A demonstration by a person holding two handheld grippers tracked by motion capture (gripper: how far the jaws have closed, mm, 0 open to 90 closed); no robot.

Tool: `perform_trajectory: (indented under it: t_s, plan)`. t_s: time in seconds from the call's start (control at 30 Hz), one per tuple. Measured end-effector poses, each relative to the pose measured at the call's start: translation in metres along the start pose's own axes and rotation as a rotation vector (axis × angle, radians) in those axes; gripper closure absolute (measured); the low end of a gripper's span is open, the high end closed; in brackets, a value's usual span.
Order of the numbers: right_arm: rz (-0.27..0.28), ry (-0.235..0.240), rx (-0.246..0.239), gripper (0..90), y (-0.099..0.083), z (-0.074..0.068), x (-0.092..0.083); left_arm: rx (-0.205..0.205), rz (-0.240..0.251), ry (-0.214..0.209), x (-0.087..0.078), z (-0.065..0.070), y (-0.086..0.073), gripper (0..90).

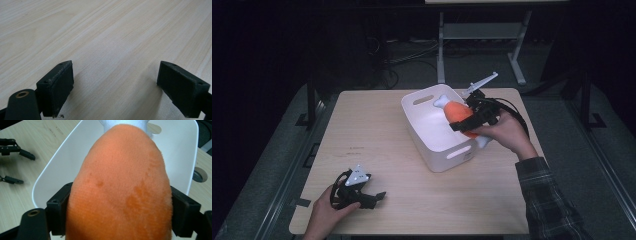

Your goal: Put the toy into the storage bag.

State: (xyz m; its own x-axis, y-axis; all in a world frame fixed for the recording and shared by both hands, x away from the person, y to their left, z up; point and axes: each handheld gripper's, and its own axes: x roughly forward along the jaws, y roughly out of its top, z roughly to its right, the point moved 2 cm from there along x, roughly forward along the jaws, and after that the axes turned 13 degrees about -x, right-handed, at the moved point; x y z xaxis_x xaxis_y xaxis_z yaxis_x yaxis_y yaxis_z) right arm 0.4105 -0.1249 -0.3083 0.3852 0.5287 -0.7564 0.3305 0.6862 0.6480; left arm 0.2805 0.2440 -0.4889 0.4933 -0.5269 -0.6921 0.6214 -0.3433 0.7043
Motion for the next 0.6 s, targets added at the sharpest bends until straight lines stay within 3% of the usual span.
perform_trajectory:
  t_s: [0.6]
  plan:
    - [-0.012, 0.006, 0.002, 20.1, 0.042, -0.007, 0.038, -0.001, 0.0, -0.001, 0.0, 0.0, 0.0, 12.9]
